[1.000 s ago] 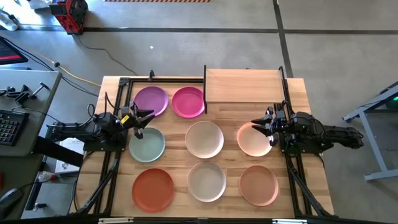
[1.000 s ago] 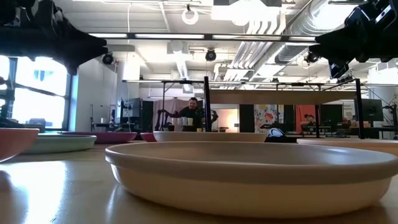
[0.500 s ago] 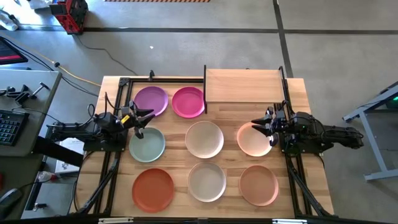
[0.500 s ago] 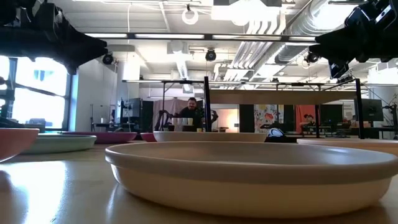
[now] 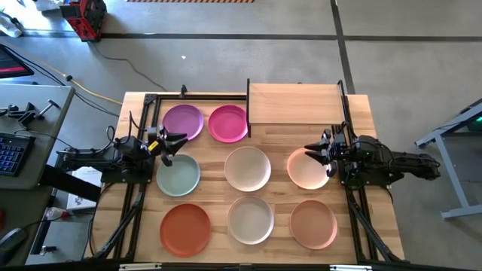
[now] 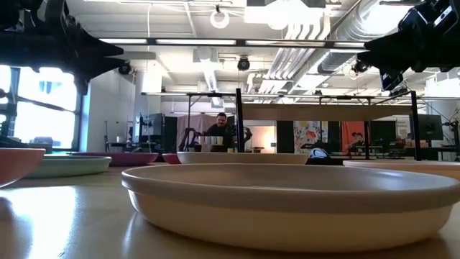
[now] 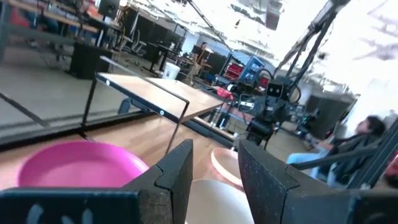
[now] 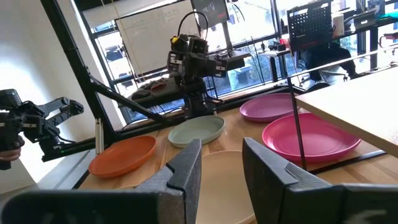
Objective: Place and stack plates onto a shelf
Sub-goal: Put the top right brown plate into the shelf
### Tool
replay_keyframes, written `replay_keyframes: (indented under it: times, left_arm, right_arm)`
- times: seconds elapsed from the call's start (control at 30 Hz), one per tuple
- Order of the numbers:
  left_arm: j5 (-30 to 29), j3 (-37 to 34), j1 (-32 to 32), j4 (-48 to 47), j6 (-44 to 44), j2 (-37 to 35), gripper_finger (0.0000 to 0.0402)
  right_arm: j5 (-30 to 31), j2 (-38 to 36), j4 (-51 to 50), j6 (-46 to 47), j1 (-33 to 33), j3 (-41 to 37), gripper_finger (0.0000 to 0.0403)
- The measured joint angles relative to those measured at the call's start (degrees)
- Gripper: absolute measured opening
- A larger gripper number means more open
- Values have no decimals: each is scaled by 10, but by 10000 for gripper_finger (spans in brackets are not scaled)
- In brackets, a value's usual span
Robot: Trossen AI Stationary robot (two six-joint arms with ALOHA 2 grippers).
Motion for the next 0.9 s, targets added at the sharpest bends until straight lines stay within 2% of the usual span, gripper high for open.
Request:
replay_keyframes:
  times: [0.4, 0.73, 0.9]
  left_arm:
    - [0, 0, 0, 7, -9, 0, 117]
    - [-1, 0, 0, -2, 52, 0, 117]
    - [-1, 0, 0, -10, 100, 0, 117]
  right_arm:
    - [0, 0, 0, 0, 0, 0, 99]
    - [2, 0, 0, -7, 0, 0, 99]
    - [43, 0, 2, -5, 0, 0, 99]
